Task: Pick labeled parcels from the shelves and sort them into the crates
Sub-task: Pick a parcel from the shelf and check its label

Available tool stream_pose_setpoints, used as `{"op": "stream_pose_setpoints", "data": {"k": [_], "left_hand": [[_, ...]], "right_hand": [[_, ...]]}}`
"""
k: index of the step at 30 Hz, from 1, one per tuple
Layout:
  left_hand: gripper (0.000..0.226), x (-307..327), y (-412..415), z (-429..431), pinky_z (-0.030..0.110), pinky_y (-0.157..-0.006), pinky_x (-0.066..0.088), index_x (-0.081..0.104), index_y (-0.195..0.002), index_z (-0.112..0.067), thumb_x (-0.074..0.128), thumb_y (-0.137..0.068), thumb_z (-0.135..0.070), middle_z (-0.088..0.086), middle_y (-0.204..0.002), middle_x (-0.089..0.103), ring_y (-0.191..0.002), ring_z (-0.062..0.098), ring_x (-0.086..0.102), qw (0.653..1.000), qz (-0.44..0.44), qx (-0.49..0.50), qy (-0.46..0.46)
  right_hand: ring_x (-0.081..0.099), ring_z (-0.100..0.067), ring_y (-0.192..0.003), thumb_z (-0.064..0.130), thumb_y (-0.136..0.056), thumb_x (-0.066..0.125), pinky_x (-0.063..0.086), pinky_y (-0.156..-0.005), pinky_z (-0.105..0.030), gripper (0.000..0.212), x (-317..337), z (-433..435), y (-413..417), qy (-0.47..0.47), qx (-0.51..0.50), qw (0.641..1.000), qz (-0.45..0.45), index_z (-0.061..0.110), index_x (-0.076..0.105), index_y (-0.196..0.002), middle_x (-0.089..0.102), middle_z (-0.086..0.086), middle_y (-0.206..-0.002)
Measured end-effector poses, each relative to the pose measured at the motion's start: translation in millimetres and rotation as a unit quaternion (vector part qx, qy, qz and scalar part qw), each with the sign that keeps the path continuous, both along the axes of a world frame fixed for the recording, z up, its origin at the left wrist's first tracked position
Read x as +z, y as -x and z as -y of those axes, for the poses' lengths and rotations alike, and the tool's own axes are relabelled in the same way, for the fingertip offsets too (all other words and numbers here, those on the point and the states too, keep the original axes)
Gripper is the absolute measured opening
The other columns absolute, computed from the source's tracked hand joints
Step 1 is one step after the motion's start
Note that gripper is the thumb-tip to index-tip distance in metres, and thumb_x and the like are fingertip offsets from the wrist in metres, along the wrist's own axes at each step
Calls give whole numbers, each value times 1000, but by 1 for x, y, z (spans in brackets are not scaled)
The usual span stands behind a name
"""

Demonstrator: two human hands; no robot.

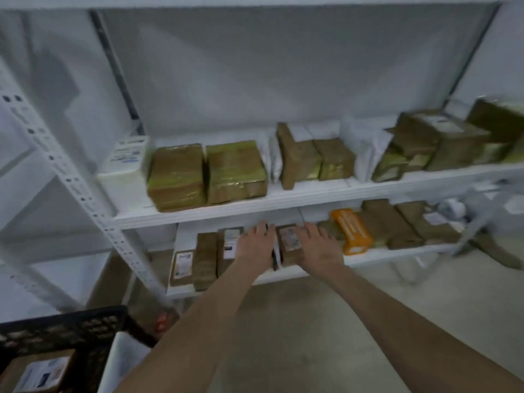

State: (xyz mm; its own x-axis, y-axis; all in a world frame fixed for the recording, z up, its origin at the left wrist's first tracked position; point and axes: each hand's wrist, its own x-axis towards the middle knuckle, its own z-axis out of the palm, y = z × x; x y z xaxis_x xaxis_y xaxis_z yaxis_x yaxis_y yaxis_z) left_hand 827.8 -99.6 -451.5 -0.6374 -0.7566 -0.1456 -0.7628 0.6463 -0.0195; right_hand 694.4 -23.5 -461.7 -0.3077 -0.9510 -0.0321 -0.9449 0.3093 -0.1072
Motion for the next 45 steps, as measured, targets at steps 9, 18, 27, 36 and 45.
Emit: {"op": "stream_pose_setpoints", "data": {"k": [9, 18, 27, 36, 45], "left_hand": [[74, 98, 227, -102, 41, -97, 42, 20, -148, -16, 61, -87, -23, 9, -153, 24, -132, 28, 38, 984, -78, -114, 112], [74, 196, 364, -140, 41, -101, 40, 21, -149, -17, 61, -87, -22, 9, -153, 25, -135, 27, 35, 953, -134, -181, 202], [55, 331, 446, -95, 39, -97, 41, 30, -146, -15, 47, -95, -30, 5, -148, 34, -131, 24, 39, 875, -277, -202, 341], [45, 414, 448, -4, 40, -90, 44, 41, -137, -17, 45, -96, -37, 7, -141, 42, -123, 26, 46, 834, -343, -56, 428], [58, 452, 412, 53, 45, -101, 36, 38, -138, -7, 30, -99, -50, 25, -135, 49, -128, 38, 40, 881, -306, 185, 311]], "right_hand": [[24, -27, -139, 40, -91, 53, 26, -111, -42, 63, 96, -126, 219, 88, -84, 991, -52, 26, 25, -146, 22, -6, -154], [26, -30, -139, 37, -90, 56, 28, -110, -45, 67, 197, -175, 339, 165, -133, 972, -101, 24, 23, -147, 22, -7, -154], [30, -30, -136, 39, -93, 54, 30, -109, -43, 65, 314, -121, 422, 293, -117, 936, -157, 21, 24, -147, 27, -8, -151], [33, -33, -133, 45, -91, 55, 33, -106, -43, 77, 395, -9, 450, 371, -27, 928, -26, 24, 14, -152, 31, -13, -148], [43, -36, -124, 54, -82, 62, 39, -103, -45, 82, 432, 60, 458, 327, 35, 943, 42, 40, 16, -148, 44, -14, -136]]}}
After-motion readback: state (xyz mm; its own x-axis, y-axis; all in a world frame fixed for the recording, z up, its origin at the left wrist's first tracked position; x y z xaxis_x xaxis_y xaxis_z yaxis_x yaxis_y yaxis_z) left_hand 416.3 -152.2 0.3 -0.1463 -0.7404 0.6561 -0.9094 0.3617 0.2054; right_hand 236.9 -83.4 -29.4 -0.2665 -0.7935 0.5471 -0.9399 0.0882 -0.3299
